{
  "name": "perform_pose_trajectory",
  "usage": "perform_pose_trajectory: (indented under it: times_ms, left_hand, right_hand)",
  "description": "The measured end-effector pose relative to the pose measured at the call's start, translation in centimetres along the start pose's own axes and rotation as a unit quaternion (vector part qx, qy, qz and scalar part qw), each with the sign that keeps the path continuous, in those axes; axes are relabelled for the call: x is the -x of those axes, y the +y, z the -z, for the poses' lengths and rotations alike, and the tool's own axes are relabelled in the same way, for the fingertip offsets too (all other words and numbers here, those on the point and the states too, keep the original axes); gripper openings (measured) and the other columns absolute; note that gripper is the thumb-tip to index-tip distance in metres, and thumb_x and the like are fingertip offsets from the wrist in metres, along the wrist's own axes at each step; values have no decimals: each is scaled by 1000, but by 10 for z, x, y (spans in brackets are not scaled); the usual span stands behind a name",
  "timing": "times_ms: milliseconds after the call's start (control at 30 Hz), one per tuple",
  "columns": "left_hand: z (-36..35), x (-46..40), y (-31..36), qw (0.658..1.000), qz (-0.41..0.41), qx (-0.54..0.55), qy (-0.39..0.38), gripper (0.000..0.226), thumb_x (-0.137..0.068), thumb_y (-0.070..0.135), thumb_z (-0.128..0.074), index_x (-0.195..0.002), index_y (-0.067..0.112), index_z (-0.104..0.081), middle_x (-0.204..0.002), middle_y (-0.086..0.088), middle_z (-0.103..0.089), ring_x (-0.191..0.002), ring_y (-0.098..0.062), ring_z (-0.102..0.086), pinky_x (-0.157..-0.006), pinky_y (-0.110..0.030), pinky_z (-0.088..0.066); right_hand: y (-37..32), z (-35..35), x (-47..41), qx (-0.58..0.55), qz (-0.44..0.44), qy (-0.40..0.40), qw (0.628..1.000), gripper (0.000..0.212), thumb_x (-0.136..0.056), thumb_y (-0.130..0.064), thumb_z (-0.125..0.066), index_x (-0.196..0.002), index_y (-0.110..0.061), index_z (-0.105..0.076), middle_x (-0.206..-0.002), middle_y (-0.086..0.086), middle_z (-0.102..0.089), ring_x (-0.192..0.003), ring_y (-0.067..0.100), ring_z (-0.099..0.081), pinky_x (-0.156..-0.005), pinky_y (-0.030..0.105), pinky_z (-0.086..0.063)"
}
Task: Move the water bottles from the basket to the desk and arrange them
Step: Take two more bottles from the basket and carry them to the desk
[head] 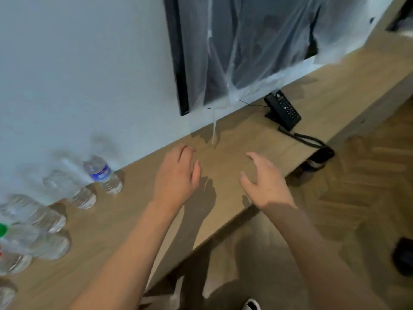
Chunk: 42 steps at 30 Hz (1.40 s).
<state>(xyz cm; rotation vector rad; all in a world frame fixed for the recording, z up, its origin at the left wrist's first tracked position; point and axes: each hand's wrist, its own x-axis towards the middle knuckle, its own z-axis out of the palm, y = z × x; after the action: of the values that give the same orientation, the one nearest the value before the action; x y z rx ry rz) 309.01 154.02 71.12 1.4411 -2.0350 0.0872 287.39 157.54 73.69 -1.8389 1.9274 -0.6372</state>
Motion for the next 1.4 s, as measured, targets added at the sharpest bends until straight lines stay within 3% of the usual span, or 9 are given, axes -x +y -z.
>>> perform_pose_trajectory:
  times_ms: [200,400,600,733,833,967,1133,1267,1400]
  left_hand:
    - [-79,-45,137,996,-71,42,-43,32,-95,21,-57,-122,3,-61,-124,-13,-59,-115,-26,-55,-99,-34,-43]
    - [-145,-80,247,982,-139,86,-94,33,-96,23,-55,-123,4,-59,-127,-14,-57,-117,-27,-54,-100,-38,-45]
    - [-218,-125,328,961,-207,132,-127,32,-94,22,-53,-122,5,-59,-124,-11,-56,-115,-26,-54,-100,-35,-43]
    - [-275,-169,374,952,-227,166,-125,29,-92,19,-58,-117,4,-60,-117,-11,-58,-105,-26,-55,-92,-38,-48]
    - [-320,-210,406,948,-232,178,-125,27,-92,18,-59,-115,5,-61,-114,-10,-60,-101,-25,-58,-87,-37,-50]
    - [-365,-272,450,942,-244,184,-136,27,-94,19,-58,-117,6,-60,-115,-9,-60,-102,-23,-57,-86,-32,-49]
    - [-418,-345,514,931,-269,201,-144,27,-95,20,-57,-118,7,-60,-114,-7,-59,-102,-21,-57,-85,-26,-47]
    - [-444,-368,545,925,-284,204,-148,28,-94,20,-58,-119,7,-60,-115,-6,-60,-105,-18,-57,-92,-25,-48]
    - [-506,-404,602,917,-302,203,-167,30,-96,25,-55,-123,11,-59,-120,-4,-60,-111,-15,-56,-97,-28,-51]
  right_hand:
    - [122,87,19,2,-84,63,994,57,-96,-33,-54,-149,-19,-37,-148,1,-45,-121,23,-56,-110,37,-39]
    - [217,151,41,-23,-150,170,974,52,-91,-20,-61,-141,-11,-49,-139,6,-55,-130,21,-49,-113,31,-35]
    - [292,197,37,-10,-217,185,959,52,-94,-20,-56,-144,-9,-45,-145,5,-49,-132,19,-45,-112,30,-33]
    - [345,225,5,8,-236,200,951,45,-95,-19,-55,-139,-12,-46,-129,6,-56,-120,22,-51,-100,30,-38]
    - [384,253,-31,14,-249,210,945,48,-96,-24,-53,-143,-17,-42,-135,2,-52,-121,20,-49,-102,31,-38]
    - [432,298,-81,20,-274,214,938,51,-96,-25,-53,-145,-19,-40,-141,-2,-48,-130,14,-42,-100,19,-26]
    - [494,350,-134,22,-289,241,926,51,-95,-23,-54,-144,-15,-42,-139,1,-51,-131,16,-43,-105,22,-28]
    - [531,367,-154,38,-297,236,924,52,-95,-23,-56,-144,-14,-43,-138,2,-53,-129,14,-45,-100,16,-24]
    - [603,403,-190,14,-314,241,918,52,-96,-24,-54,-145,-15,-41,-144,0,-48,-134,13,-41,-104,18,-24]
